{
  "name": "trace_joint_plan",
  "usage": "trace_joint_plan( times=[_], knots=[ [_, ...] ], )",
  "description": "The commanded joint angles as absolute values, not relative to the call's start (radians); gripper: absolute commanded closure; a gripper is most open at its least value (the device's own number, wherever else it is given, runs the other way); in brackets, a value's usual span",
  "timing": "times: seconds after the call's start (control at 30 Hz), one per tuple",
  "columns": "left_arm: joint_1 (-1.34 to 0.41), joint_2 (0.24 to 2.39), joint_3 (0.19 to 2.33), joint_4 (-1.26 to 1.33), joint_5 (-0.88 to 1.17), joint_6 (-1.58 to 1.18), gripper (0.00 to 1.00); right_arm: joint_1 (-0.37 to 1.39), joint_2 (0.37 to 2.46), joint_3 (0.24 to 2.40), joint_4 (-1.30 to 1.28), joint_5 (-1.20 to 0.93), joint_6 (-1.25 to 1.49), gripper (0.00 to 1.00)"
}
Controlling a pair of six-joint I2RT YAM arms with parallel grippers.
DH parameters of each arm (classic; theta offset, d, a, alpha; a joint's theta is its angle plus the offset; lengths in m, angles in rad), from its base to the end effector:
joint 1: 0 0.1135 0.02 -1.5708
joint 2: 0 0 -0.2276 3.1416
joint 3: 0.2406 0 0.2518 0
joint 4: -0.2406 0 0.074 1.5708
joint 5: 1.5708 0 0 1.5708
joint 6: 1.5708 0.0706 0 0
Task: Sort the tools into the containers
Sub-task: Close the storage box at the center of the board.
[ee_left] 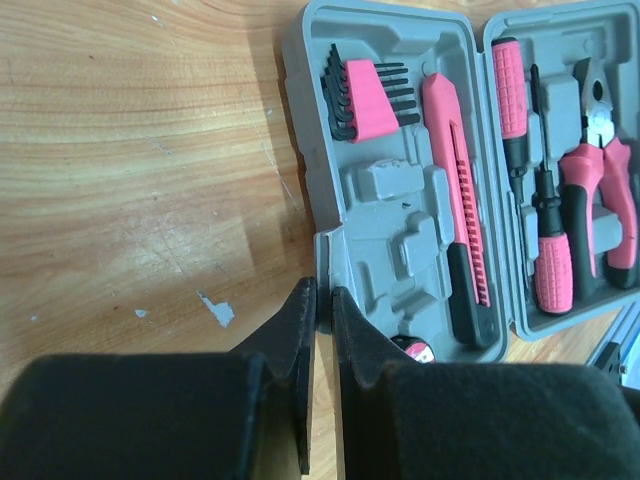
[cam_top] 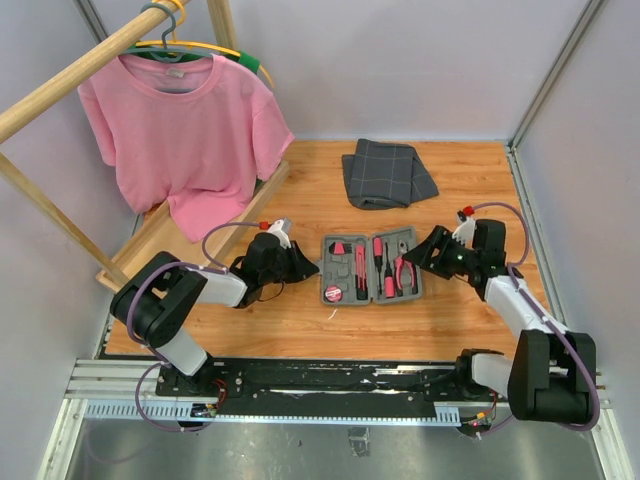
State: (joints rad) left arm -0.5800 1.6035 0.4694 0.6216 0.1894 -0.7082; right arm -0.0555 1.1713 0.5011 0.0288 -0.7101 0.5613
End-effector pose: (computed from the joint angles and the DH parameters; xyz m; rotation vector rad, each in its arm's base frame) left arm 0.2522 -0.1811 0.0745 -0.0192 2.2263 -0.9494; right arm 0.2647 0.0314 0.1420 0.2773 2.2136 1.0624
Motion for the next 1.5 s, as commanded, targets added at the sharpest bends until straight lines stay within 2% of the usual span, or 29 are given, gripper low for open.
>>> trace_joint_plan(
  times=[0.0, 0.7, 1.13, 1.47],
  knots=[
    [-0.599, 1.643, 0.473, 0.581, 0.192, -0.691, 0.99, 0.039, 1.125, 0.577, -0.051, -0.749, 0.556, 0.34],
    [-0.602, 1.631, 0.477, 0.581, 0.186, -0.704, 1.00, 0.411, 1.226, 0.741, -0.074, -0.552, 0.606, 0.33],
    [-0.601, 1.612, 0.466, 0.578, 0.172, -0.712, 1.00, 0.504, 1.387, 0.845, -0.009, -0.552, 0.588, 0.33],
    [-0.601, 1.600, 0.466, 0.567, 0.156, -0.716, 1.00, 0.509, 1.387, 0.907, -0.001, -0.535, 0.549, 0.32]
  ],
)
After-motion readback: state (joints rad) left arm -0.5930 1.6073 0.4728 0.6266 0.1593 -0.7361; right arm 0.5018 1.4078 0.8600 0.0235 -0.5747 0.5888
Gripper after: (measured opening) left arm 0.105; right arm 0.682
